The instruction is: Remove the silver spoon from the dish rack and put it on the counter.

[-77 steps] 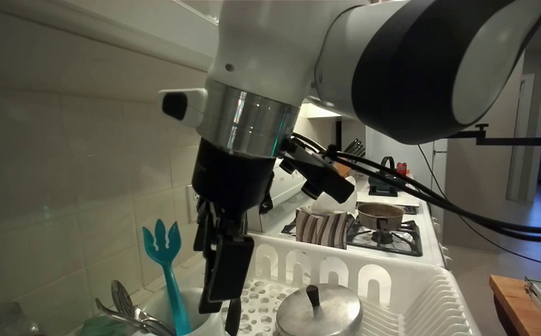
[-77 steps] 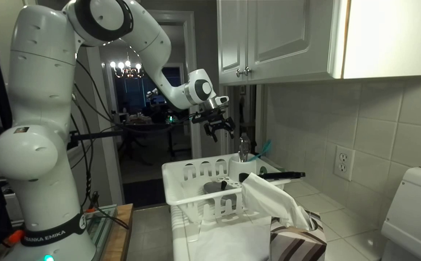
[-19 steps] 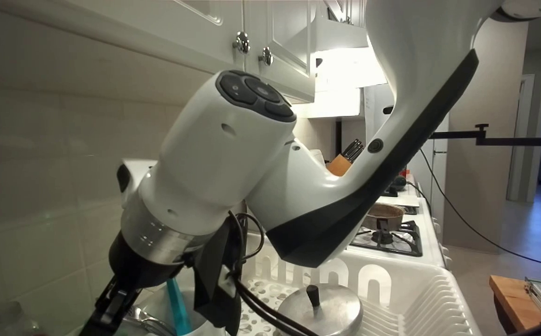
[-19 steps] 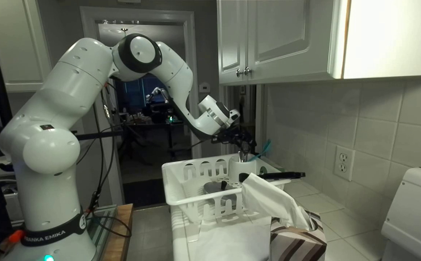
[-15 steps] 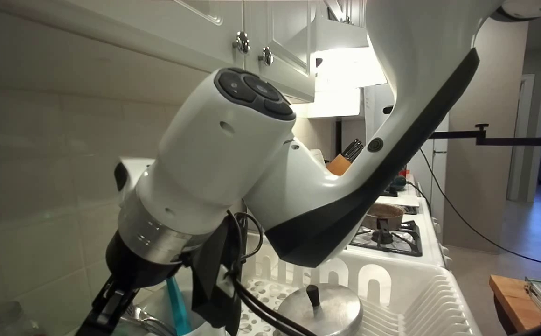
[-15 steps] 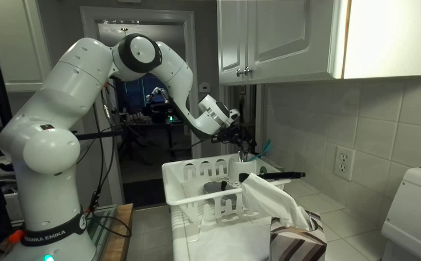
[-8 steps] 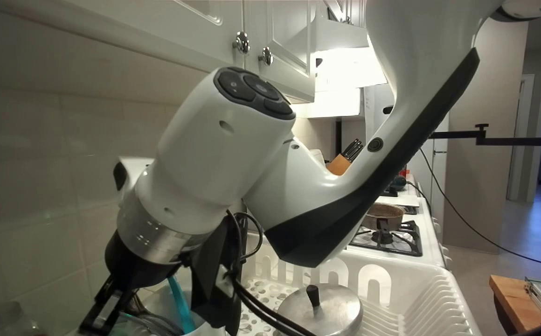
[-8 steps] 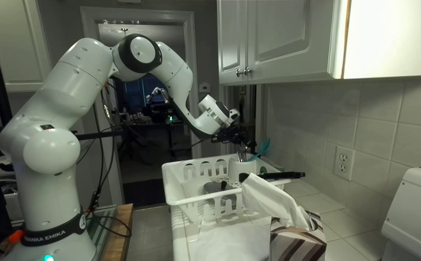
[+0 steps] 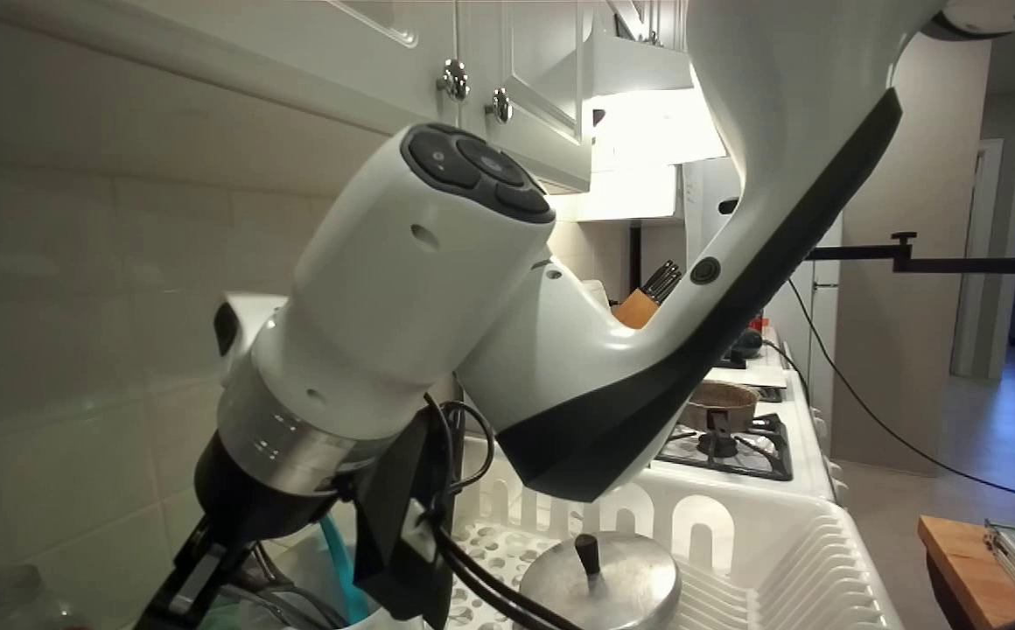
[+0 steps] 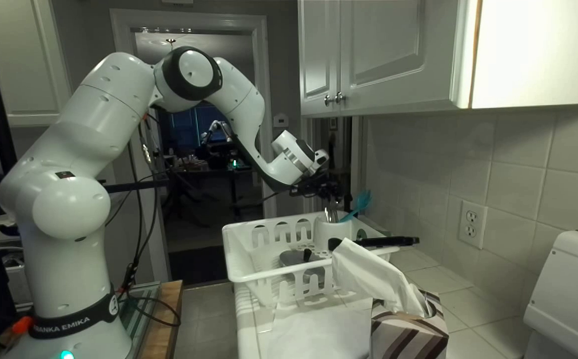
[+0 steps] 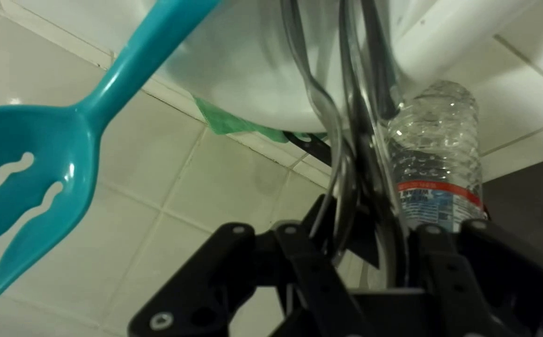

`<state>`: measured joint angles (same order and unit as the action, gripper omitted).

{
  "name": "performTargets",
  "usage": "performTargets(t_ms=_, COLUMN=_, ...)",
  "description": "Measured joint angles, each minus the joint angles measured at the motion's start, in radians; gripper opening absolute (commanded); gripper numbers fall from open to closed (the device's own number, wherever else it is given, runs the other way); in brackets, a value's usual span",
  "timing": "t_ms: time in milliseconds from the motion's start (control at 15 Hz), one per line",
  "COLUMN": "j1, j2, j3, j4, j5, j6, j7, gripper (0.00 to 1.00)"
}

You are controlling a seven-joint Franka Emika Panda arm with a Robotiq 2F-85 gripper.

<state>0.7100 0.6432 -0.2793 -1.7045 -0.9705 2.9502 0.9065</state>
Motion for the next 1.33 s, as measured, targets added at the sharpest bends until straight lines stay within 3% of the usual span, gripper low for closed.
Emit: performTargets(t_ms=1333, j1=0.131, j2=-0.048, j3=-0.127, j4=-0.031, j5=0.000, j6=-0.020, j7=0.089, gripper=0.03)
